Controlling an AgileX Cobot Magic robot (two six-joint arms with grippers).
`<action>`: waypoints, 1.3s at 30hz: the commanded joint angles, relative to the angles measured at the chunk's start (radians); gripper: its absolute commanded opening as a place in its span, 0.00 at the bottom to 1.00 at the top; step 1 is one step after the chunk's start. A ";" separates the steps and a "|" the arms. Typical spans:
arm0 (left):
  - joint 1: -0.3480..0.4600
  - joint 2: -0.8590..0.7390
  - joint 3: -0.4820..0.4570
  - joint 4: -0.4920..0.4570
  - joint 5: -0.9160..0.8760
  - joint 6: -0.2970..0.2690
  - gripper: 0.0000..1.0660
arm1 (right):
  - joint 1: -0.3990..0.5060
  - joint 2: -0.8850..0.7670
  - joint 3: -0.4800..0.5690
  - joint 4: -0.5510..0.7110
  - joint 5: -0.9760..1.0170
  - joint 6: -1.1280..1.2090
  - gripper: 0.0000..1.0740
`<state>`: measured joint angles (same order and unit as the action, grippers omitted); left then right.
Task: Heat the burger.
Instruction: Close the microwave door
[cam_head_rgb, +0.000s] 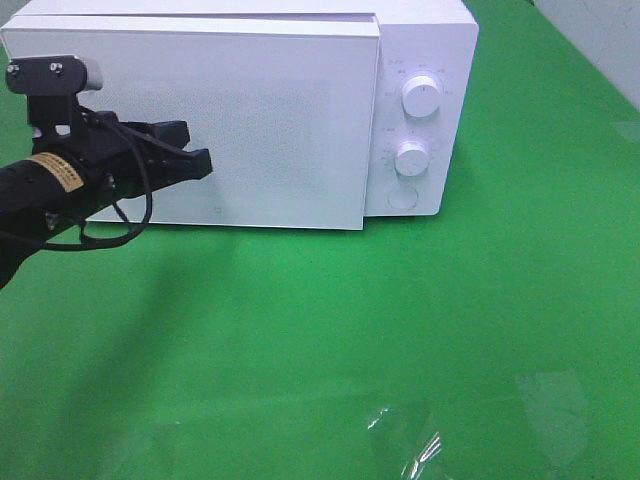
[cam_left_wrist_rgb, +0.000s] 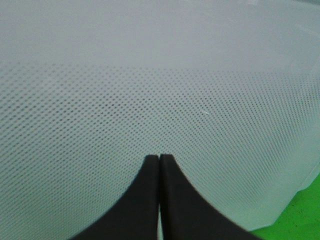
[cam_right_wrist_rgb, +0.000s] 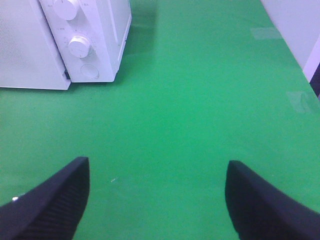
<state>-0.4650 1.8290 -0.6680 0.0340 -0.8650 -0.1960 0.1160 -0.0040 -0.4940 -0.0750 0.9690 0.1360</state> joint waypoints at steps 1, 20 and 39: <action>-0.022 0.022 -0.072 -0.016 0.050 0.005 0.00 | -0.009 -0.026 0.004 0.003 -0.008 -0.005 0.68; -0.083 0.146 -0.344 -0.044 0.172 0.006 0.00 | -0.009 -0.026 0.004 0.003 -0.008 -0.005 0.68; -0.132 0.168 -0.451 0.045 0.284 -0.003 0.00 | -0.009 -0.026 0.004 0.003 -0.008 -0.004 0.68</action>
<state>-0.6090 2.0300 -1.1240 0.1450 -0.5260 -0.1850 0.1100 -0.0040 -0.4940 -0.0750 0.9690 0.1360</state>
